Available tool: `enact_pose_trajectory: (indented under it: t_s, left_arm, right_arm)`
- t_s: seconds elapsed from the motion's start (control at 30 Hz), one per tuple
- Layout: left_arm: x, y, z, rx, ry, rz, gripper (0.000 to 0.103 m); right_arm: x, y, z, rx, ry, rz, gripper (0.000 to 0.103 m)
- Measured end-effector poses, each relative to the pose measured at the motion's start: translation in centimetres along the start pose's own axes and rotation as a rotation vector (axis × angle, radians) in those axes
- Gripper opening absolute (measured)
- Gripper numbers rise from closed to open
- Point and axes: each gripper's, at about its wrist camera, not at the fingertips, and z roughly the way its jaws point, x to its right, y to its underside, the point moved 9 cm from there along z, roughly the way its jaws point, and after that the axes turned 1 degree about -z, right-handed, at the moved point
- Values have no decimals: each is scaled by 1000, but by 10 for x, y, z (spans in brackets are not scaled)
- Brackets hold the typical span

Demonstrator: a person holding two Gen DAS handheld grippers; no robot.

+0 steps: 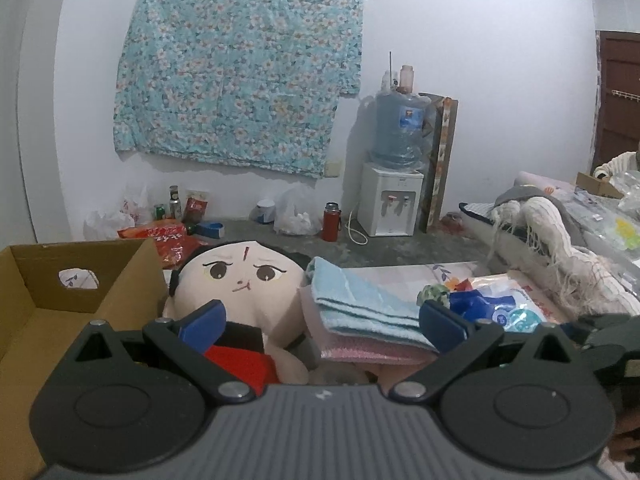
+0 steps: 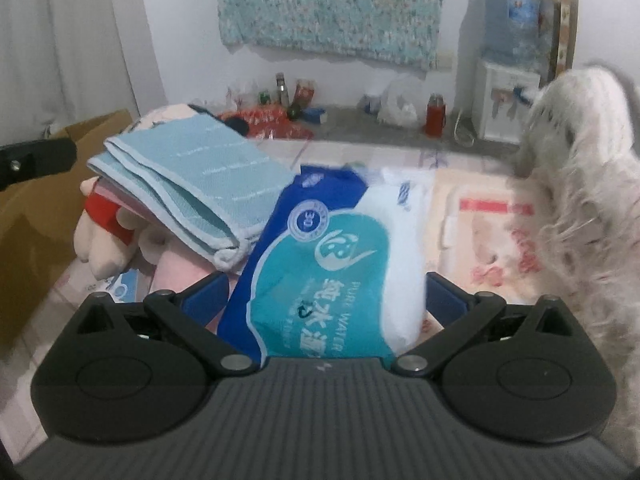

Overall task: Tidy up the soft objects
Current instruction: 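Grasp the blue wet-wipes pack with the right tool while the left tool grasps the light-blue towel, then lift the light-blue towel with the left tool while the right tool lifts the wipes pack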

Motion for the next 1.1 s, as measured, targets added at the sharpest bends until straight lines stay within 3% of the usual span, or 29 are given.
enact_pose_trajectory:
  t_s: [0.07, 0.13, 0.17, 0.3, 0.5, 0.6, 0.63, 0.73, 0.83, 0.97, 1.1]
  left_arm:
    - [0, -3, 7, -8, 6, -7, 103]
    - [-1, -7, 15, -23, 8, -12, 102]
    - [0, -8, 18, -31, 15, -16, 101]
    - [2, -13, 35, -97, 100, -78, 96]
    - [-15, -3, 56, -263, 198, -323, 70]
    - [-19, -5, 55, -260, 221, -364, 62]
    - [-20, -6, 54, -258, 225, -374, 54]
    - [-18, -10, 53, -254, 233, -384, 51]
    - [-14, -10, 54, -267, 236, -403, 41]
    - [-6, -14, 56, -259, 289, -378, 37]
    - [-11, -4, 73, -324, 306, -498, 36]
  right_arm:
    - [-3, 0, 1, 24, -18, 3, 96]
    - [-2, -1, -5, 39, -26, 15, 75]
    - [3, 1, -7, 45, -15, 34, 73]
    - [10, 5, -13, 46, -60, 83, 70]
    - [20, 8, -20, 60, -96, 153, 69]
    - [23, 9, -21, 62, -114, 167, 69]
    - [22, 9, -20, 60, -115, 161, 69]
    - [21, 7, -18, 64, -117, 157, 69]
    - [26, 7, -19, 69, -137, 192, 69]
    - [27, 8, -17, 77, -137, 194, 69]
    - [27, 9, -17, 83, -140, 192, 69]
